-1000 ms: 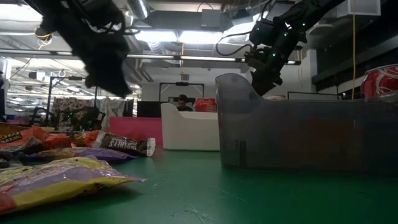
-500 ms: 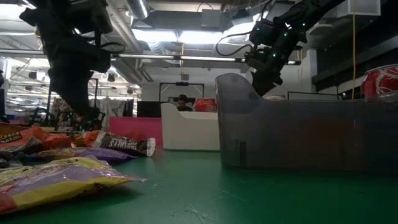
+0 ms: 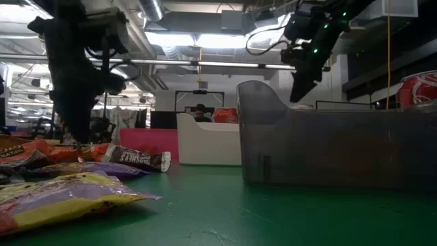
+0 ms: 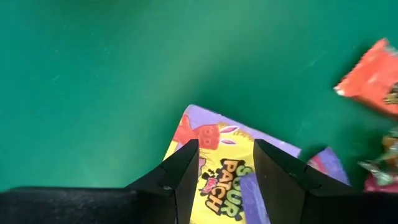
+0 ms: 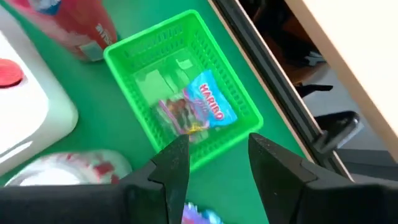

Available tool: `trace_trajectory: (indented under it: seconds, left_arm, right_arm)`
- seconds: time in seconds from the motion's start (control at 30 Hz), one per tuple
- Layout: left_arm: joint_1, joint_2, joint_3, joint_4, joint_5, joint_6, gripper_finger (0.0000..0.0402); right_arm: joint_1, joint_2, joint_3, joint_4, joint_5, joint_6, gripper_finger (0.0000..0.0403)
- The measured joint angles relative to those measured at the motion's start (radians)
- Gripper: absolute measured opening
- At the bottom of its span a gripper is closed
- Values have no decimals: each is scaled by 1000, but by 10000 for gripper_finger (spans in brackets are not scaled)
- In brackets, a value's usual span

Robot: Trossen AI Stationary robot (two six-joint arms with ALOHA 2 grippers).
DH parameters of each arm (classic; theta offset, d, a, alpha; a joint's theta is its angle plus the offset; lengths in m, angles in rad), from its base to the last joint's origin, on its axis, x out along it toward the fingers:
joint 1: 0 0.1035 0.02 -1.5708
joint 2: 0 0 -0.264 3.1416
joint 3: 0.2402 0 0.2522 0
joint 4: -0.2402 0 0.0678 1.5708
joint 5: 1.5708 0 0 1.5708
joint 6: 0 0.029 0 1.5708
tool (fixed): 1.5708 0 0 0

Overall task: Sort candy
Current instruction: Put the yellow candy into the red bin

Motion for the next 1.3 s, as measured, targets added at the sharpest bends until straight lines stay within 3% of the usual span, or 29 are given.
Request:
trace_trajectory:
  seconds: [0.53,0.97,1.3]
  left_arm:
    - [0,199,6,22,-1,0,123]
    - [0,189,2,85,-3,0,7]
    - [1,97,33,90,8,-4,1]
  right_arm:
    - [1,-143,-29,-230,-38,53,163]
    - [1,-254,-261,-156,-45,164,163]
    - [0,-253,-322,-131,-38,188,163]
